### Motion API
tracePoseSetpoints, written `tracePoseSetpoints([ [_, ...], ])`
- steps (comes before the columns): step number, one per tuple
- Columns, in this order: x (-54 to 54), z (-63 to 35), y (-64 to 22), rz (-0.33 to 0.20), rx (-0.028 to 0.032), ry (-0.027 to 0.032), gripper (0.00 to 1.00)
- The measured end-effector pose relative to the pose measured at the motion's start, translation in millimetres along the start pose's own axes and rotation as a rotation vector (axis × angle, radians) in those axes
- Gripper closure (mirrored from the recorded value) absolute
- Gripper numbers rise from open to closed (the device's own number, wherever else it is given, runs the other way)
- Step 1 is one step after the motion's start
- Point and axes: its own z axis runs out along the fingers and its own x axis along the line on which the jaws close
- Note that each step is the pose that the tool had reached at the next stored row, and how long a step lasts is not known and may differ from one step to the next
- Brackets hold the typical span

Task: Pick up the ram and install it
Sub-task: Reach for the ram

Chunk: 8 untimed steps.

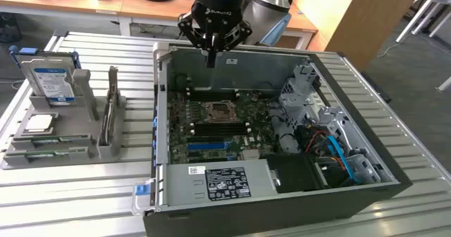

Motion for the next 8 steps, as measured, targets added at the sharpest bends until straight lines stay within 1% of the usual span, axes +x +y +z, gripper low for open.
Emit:
tracePoseSetpoints([
  [8,0.6,0.0,0.0,0.0,0.0001,0.0,0.89],
])
